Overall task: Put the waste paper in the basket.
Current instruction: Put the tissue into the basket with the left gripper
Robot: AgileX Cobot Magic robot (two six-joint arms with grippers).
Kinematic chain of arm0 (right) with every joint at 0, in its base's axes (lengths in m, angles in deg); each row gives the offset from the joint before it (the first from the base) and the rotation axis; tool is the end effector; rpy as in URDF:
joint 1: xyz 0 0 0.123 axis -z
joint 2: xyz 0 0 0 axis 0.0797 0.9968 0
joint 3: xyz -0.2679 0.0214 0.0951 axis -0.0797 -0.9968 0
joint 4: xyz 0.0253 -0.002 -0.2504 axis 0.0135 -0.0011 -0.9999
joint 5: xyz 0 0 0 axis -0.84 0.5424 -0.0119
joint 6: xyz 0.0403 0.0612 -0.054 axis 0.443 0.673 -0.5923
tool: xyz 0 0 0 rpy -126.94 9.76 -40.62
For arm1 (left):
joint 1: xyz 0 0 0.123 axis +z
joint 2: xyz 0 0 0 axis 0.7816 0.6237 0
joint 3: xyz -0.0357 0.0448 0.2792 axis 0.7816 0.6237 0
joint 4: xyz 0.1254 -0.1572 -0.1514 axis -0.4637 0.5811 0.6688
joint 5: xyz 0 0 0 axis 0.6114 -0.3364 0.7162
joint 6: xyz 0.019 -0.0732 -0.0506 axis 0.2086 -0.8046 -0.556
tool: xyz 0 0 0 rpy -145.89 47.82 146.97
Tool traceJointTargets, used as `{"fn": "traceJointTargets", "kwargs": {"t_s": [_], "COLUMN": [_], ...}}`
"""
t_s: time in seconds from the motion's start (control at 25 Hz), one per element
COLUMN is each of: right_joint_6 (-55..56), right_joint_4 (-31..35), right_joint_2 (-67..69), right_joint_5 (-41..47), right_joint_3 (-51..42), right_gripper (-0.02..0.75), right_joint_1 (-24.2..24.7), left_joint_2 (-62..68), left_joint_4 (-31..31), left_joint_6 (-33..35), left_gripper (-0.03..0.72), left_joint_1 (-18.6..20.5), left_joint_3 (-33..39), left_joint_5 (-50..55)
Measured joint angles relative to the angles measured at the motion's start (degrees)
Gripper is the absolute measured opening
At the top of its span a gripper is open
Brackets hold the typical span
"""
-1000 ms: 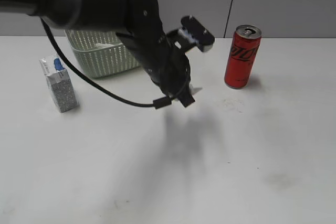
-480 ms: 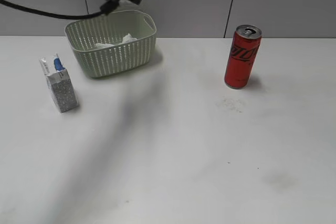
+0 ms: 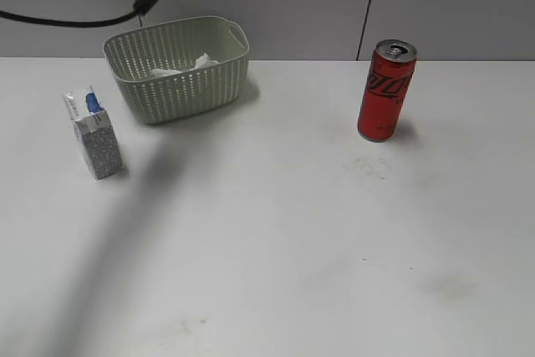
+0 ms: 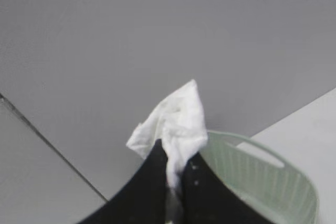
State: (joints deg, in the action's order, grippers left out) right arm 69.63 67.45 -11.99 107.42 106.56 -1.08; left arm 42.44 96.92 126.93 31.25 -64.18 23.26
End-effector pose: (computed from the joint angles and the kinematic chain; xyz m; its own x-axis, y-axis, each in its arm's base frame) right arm 0.0080 0.0069 0.2642 -0.4144 -0.0446 -0.9090 -0.0417 0.9987 -0.0300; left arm 0.4434 -0.1645 0.2664 -0.2330 0.4153 -0.8794 0.4544 0.8459 0.2791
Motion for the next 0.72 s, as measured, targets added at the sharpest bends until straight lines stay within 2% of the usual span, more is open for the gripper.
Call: {"fn": "traceJointTargets", "kwargs": {"t_s": [0.08,0.12,0.24,0.32,0.4,0.52,0.72], "right_joint_6": [0.0,0.0,0.0,0.0,0.0,0.0,0.0], "right_joint_4": [0.0,0.0,0.0,0.0,0.0,0.0,0.0], "right_joint_2": [0.0,0.0,0.0,0.0,0.0,0.0,0.0], "right_joint_5": [0.0,0.0,0.0,0.0,0.0,0.0,0.0], "right_joint_3": [0.0,0.0,0.0,0.0,0.0,0.0,0.0], "right_gripper": [0.592,0.592,0.592,0.592,0.592,0.59,0.59], "right_joint_1": [0.0,0.0,0.0,0.0,0.0,0.0,0.0], "left_joint_2": [2.08,2.85,4.77,5.0,5.0,4.8,0.36], "left_joint_4": [0.14,0.14,0.93,1.32,1.55,1.86,3.21], "left_joint_6": [0.07,0.03,0.05,0.08,0.04,0.04,0.0], "left_gripper": [0.076,0.131,0.364,0.545,0.636,0.677,0.678], "left_joint_1": [0.37,0.49,0.51,0.51,0.51,0.8,2.51], "left_joint_3": [0.0,0.0,0.0,0.0,0.0,0.0,0.0], "left_joint_5": [0.85,1.41,2.1,1.53,0.6,1.1,9.84]}}
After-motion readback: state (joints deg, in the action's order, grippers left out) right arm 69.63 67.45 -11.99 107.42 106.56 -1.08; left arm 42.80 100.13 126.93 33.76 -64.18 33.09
